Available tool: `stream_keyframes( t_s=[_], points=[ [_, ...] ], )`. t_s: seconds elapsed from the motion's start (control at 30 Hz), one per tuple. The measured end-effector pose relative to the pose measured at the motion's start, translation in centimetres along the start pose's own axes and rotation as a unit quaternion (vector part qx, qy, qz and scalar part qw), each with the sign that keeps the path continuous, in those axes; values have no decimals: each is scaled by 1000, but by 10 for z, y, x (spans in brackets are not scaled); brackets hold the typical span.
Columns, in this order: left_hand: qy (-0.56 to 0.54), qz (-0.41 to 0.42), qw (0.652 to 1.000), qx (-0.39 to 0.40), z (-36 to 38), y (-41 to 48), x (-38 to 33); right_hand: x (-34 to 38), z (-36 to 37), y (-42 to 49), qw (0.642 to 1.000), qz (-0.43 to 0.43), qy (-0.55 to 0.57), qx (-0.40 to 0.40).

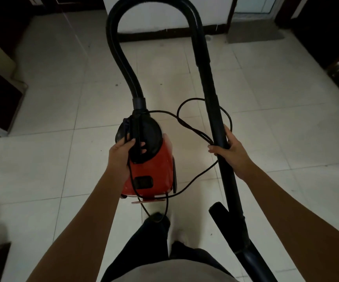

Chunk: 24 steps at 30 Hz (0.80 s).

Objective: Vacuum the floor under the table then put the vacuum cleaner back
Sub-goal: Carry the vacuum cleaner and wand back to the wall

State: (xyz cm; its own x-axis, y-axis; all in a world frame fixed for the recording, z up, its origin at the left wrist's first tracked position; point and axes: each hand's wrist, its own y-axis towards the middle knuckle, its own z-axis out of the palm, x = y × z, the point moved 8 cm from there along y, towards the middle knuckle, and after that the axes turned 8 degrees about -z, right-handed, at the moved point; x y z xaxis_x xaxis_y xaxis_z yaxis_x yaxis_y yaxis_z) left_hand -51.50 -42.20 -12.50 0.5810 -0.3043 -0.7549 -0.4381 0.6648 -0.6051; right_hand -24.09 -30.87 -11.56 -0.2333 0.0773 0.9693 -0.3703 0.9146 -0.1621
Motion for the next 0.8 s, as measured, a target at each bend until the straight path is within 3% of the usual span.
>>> stream_keyframes(
  t_s=[0.5, 0.8],
  points=[
    [-7, -58, 998, 14, 72, 231, -125, 34, 19, 262, 999, 35, -31, -28],
    [7, -51, 998, 26, 145, 354, -211, 52, 0, 417, 998, 38, -23, -51]
  ],
)
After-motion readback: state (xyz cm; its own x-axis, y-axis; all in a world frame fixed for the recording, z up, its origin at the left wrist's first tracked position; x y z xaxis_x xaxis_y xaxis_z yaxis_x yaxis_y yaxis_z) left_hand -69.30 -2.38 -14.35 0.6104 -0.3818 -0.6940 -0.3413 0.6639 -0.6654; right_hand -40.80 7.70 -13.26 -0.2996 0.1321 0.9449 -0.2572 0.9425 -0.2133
